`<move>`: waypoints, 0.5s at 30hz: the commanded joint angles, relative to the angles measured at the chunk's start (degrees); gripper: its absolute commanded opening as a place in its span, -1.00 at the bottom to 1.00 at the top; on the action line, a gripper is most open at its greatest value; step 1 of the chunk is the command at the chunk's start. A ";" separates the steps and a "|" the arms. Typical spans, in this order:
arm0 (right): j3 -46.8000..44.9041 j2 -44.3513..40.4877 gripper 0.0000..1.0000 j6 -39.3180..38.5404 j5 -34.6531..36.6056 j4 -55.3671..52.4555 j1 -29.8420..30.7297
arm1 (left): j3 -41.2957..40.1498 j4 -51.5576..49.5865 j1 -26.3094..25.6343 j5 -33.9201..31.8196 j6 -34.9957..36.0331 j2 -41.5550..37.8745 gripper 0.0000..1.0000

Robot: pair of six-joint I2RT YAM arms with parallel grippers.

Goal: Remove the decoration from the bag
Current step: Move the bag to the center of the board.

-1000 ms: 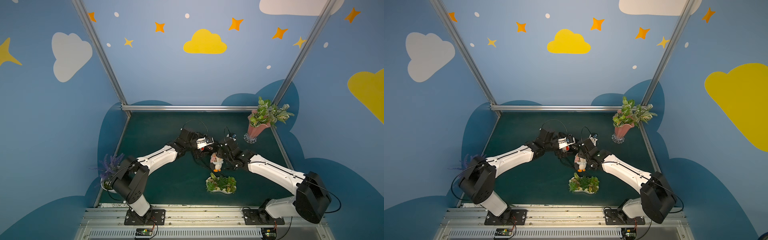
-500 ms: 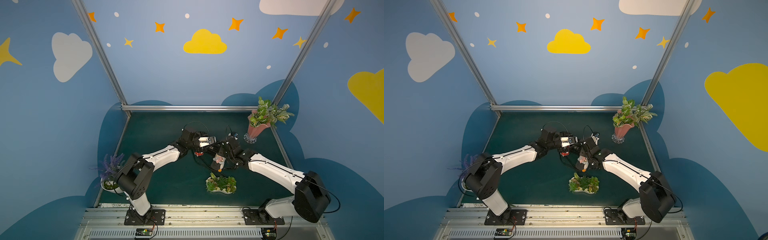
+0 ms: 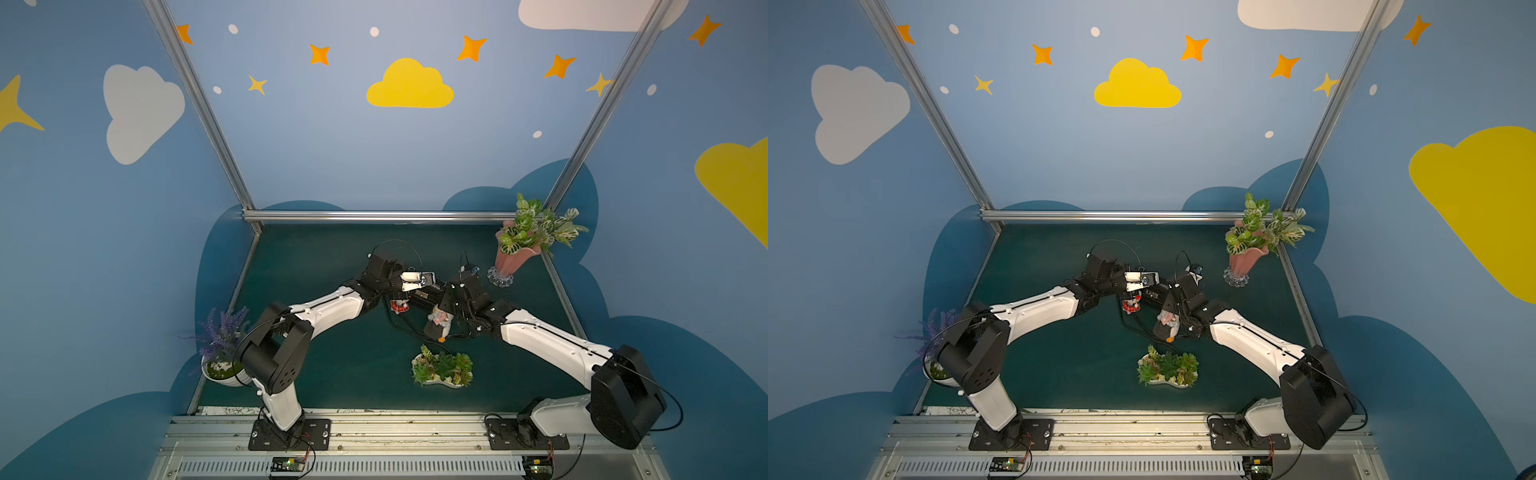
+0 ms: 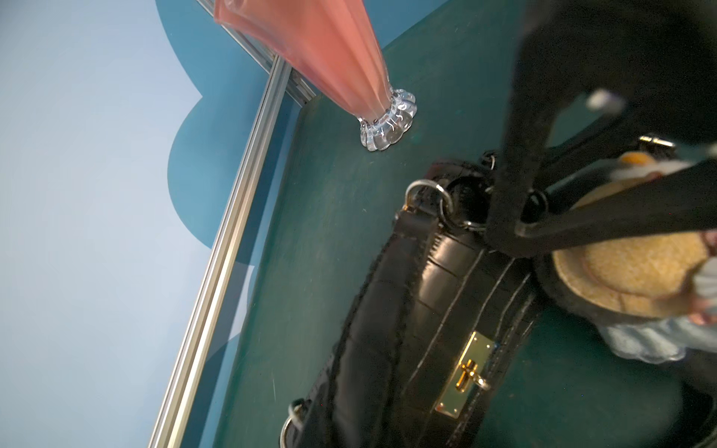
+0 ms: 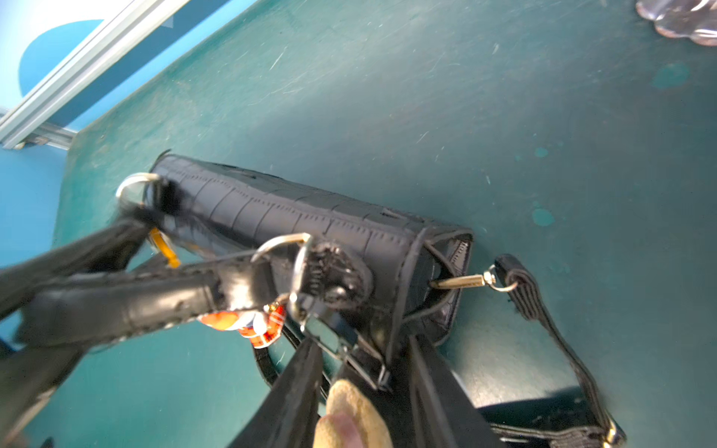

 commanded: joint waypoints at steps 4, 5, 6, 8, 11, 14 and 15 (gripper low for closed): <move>-2.95 -2.00 -0.15 -12.55 -7.08 7.93 -2.72 | 2.18 -15.97 -1.87 0.08 -9.13 -7.88 -0.78; -4.03 -2.61 -0.15 -14.78 -7.97 9.92 -2.83 | 2.74 -19.07 -2.38 -0.36 -10.78 -9.01 -0.79; -4.87 -3.12 -0.15 -16.47 -8.57 11.22 -2.92 | 2.85 -20.66 -2.67 -0.73 -11.84 -10.00 -0.81; -6.25 -3.92 -0.15 -19.94 -10.28 13.22 -3.14 | 2.90 -23.48 -3.23 -1.29 -14.01 -11.62 -0.81; -7.63 -5.05 -0.11 -26.04 -13.41 15.00 -3.27 | 2.34 -25.70 -3.62 -1.96 -16.36 -13.61 -0.80; -10.12 -6.58 -0.08 -30.43 -15.46 17.88 -3.36 | 2.35 -27.37 -3.67 -3.31 -18.09 -15.49 -0.82; -10.92 -7.07 -0.07 -31.69 -16.46 19.06 -3.37 | 2.48 -27.75 -3.67 -3.45 -18.67 -16.09 -0.82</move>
